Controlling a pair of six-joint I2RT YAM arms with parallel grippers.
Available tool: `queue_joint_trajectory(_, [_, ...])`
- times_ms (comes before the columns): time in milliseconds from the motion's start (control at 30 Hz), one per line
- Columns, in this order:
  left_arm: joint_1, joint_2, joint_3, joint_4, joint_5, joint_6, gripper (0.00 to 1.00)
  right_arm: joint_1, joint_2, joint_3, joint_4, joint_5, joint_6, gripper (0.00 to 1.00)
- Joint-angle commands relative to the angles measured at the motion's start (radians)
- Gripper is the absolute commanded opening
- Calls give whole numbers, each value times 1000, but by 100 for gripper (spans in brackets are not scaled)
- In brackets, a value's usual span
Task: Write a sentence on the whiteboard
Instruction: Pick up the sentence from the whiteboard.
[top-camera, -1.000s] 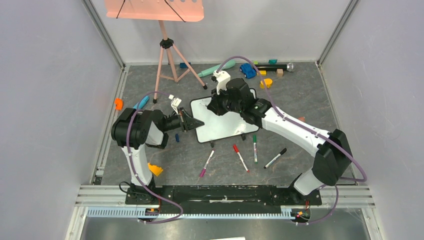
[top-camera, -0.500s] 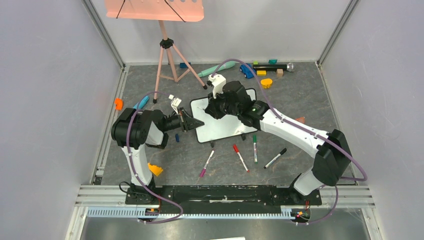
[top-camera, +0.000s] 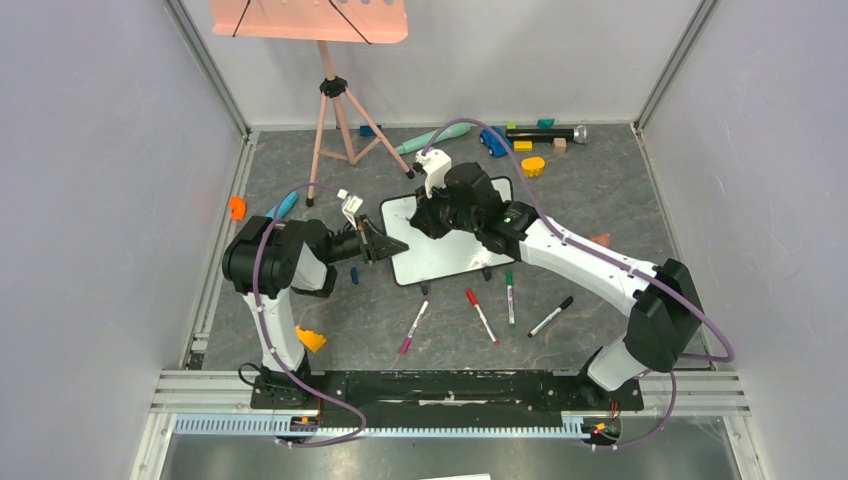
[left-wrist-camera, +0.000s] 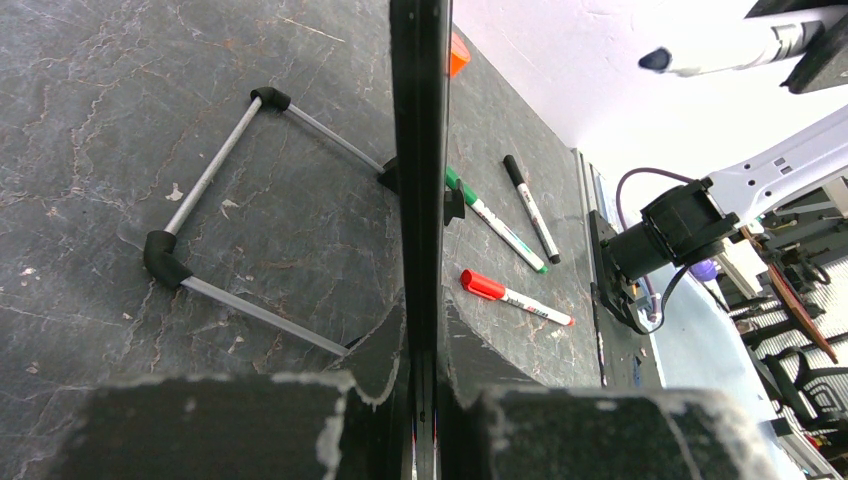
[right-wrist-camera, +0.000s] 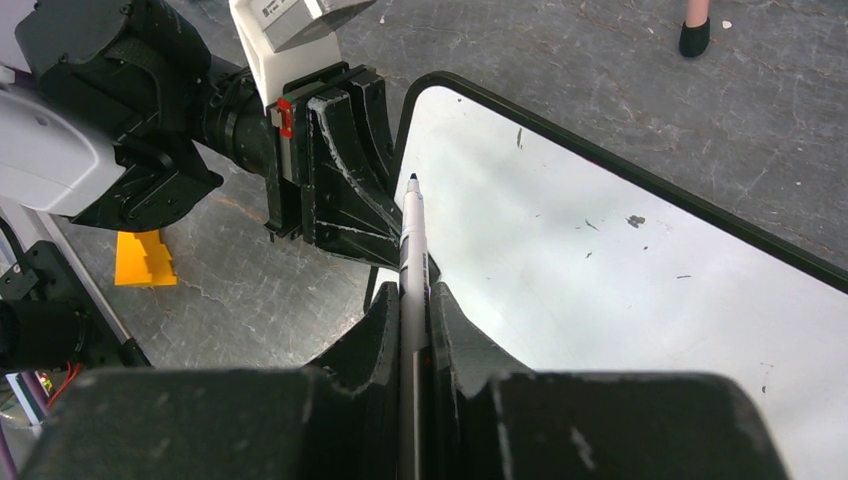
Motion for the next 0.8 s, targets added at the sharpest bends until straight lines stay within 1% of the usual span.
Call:
queue_joint_trajectory(0, [8, 31, -8, 35, -46, 75, 3, 9, -16, -2, -21, 10, -40, 0])
queue_joint_trajectory(200, [9, 28, -8, 36, -46, 78, 3, 17, -122, -144, -21, 37, -87, 0])
queue_joint_trajectory(300, [9, 33, -7, 36, -45, 77, 3, 17, -148, -169, -20, 51, -96, 0])
queue_joint_trajectory(567, [11, 33, -8, 35, -46, 75, 2, 17, -137, -149, 3, 64, -74, 0])
queue_joint_trajectory(767, [11, 23, -18, 35, -60, 76, 2, 18, -102, -77, 16, 58, -62, 0])
